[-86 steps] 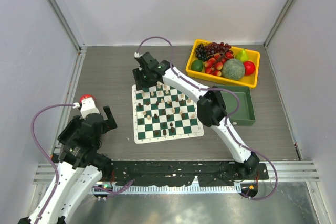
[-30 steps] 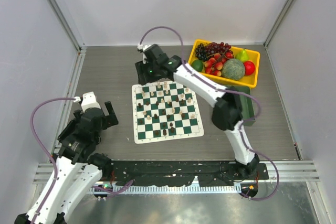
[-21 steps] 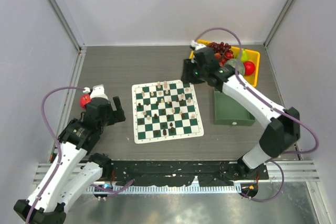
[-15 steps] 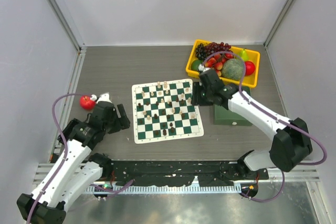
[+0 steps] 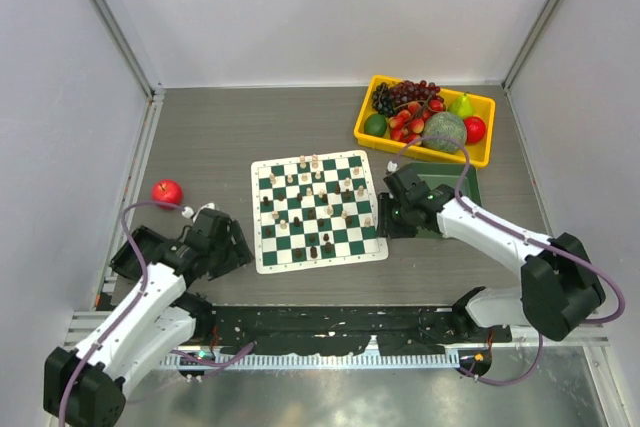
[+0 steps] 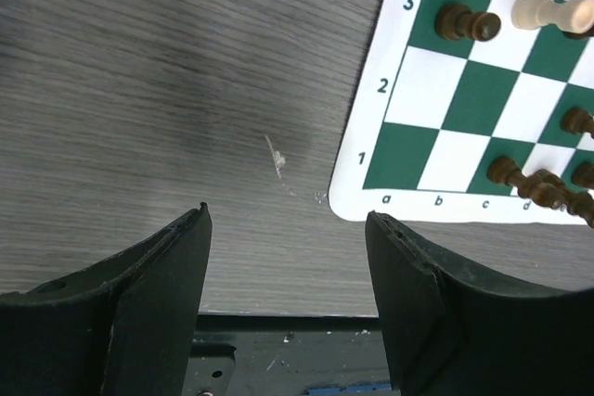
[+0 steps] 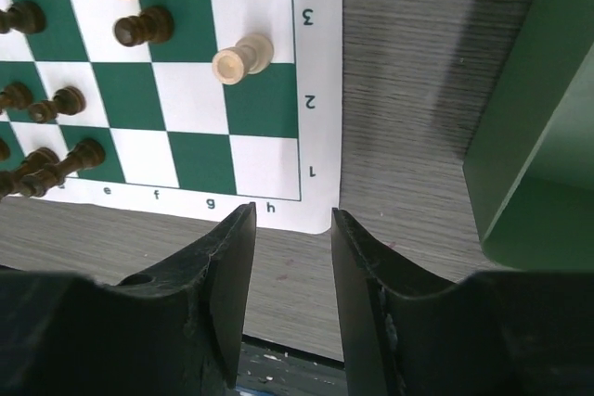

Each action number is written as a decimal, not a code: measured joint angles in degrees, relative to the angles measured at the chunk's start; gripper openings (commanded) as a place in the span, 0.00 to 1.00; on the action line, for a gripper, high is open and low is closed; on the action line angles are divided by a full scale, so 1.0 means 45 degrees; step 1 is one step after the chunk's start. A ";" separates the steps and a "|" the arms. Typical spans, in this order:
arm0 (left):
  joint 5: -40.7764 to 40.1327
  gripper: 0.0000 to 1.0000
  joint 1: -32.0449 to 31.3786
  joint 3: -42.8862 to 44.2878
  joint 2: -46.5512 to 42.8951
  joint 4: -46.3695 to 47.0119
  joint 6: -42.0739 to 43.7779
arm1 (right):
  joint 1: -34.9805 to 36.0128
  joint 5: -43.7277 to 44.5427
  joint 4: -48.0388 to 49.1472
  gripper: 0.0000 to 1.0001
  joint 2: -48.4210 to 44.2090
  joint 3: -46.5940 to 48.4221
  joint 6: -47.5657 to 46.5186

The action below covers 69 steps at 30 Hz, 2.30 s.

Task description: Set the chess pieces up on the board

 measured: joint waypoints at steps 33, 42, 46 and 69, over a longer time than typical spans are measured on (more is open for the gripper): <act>0.1598 0.16 -0.0695 -0.0855 0.3157 0.4114 -0.0189 | -0.0024 -0.0233 0.1248 0.12 0.1933 -0.0801 0.0126; 0.1666 0.02 -0.1457 -0.1103 0.2934 0.4313 -0.0500 | 0.0015 -0.0272 0.1399 0.05 0.1923 -0.0874 0.0102; 0.1681 0.02 -0.1923 -0.1258 0.2662 0.4303 -0.0787 | 0.0102 -0.0170 0.1647 0.05 0.1622 -0.1171 0.0117; 0.2059 0.02 -0.2579 -0.2637 -0.0729 0.2783 -0.1933 | 0.1370 0.0651 0.0806 0.05 -0.0549 -0.2715 0.1394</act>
